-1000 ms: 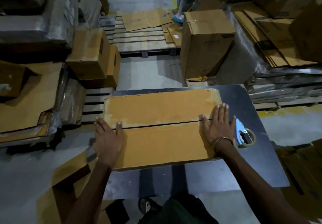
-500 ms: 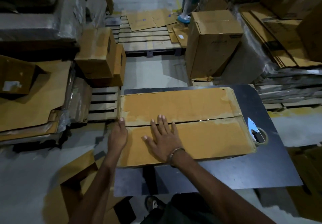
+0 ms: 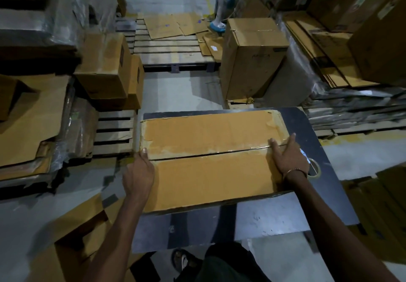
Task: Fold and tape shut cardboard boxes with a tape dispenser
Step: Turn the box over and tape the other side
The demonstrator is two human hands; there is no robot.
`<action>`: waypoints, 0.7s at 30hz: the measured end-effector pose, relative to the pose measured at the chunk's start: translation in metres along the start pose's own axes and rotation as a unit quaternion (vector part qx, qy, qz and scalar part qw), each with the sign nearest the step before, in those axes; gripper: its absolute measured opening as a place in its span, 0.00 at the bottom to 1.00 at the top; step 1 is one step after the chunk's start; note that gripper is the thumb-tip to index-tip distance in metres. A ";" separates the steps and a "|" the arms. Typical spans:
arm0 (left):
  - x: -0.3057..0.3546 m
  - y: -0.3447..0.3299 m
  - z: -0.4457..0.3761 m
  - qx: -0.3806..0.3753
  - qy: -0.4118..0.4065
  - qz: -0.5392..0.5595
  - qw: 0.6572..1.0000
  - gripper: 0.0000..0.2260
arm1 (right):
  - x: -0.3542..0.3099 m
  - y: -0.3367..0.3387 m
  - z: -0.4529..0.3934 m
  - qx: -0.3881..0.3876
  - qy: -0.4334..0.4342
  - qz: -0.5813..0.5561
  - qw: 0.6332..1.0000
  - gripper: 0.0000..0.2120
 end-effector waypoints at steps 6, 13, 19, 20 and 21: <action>0.000 0.007 -0.004 -0.068 0.115 -0.020 0.991 0.44 | 0.002 0.017 -0.035 -0.097 -0.095 -0.124 0.983 0.47; 0.039 -0.022 0.024 0.047 -0.126 -0.091 0.987 0.33 | 0.011 0.018 -0.035 -0.093 -0.056 -0.163 0.981 0.46; 0.180 -0.113 0.082 -0.065 -0.356 -0.057 0.930 0.26 | 0.021 0.012 -0.030 -0.075 0.041 -0.129 0.988 0.43; 0.202 -0.131 0.088 -0.085 -0.383 -0.065 0.917 0.27 | 0.022 0.014 -0.035 -0.086 0.053 -0.124 0.987 0.41; 0.222 -0.148 0.093 -0.102 -0.407 -0.081 0.904 0.28 | 0.026 0.013 -0.040 -0.103 0.068 -0.124 0.985 0.38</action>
Point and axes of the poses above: each hand's wrist, its own z-axis away from the middle knuckle, its own y-axis out of the back of the hand, x = y × z, the point moved 2 cm from there along -z, towards the middle knuckle, and after that the axes turned 3 degrees about z, right-handed, at the moved point
